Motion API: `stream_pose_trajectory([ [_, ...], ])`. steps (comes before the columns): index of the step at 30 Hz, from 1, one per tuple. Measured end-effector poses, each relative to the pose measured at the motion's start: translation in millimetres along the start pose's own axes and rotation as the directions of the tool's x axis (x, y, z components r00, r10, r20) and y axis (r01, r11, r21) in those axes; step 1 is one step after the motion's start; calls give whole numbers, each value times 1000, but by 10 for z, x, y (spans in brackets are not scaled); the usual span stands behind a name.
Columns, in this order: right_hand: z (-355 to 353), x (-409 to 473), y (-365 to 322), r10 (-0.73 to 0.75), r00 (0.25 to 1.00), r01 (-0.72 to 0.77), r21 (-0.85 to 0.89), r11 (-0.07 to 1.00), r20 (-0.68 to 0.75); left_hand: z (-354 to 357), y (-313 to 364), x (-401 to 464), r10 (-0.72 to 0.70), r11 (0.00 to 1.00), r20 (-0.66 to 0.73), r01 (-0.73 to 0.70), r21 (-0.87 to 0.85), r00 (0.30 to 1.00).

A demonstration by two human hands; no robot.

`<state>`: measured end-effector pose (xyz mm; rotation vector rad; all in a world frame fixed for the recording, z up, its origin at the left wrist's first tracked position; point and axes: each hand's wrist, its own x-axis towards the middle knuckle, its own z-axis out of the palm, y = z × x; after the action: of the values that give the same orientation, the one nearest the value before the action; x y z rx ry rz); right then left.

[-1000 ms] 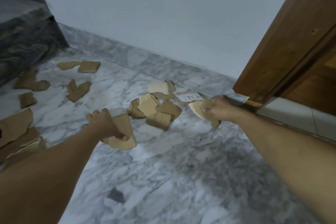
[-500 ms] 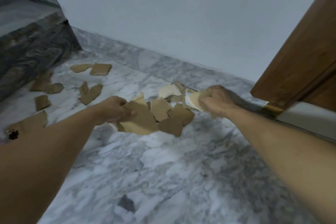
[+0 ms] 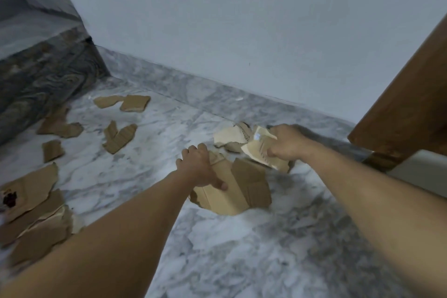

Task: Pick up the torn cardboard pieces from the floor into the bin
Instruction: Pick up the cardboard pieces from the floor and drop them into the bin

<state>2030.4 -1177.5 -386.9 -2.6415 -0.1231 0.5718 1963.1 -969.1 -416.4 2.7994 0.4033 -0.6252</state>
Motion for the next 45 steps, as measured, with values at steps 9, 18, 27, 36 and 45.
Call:
stream_pose_trajectory([
  [9, 330, 377, -536, 85, 996, -84, 30, 996, -34, 11, -157, -6, -52, 988, 48, 59, -144, 997],
  [18, 413, 364, -591, 168, 981, -149, 177, 973, -96, -19, -168, -111, -50, 954, 32, 58, -294, 998],
  [27, 469, 193, -652, 140, 989, -128, 220, 967, -40, 35, -244, -308, -74, 953, 102, 101, -284, 992],
  [36, 423, -104, -674, 85, 994, -94, 130, 987, 68, 112, -293, -655, -81, 929, 28, 86, -360, 996],
  [45, 660, -455, -879, -13, 991, 15, -19, 1000, 132, -51, -907, -1116, -160, 954, 57, 169, -248, 985],
])
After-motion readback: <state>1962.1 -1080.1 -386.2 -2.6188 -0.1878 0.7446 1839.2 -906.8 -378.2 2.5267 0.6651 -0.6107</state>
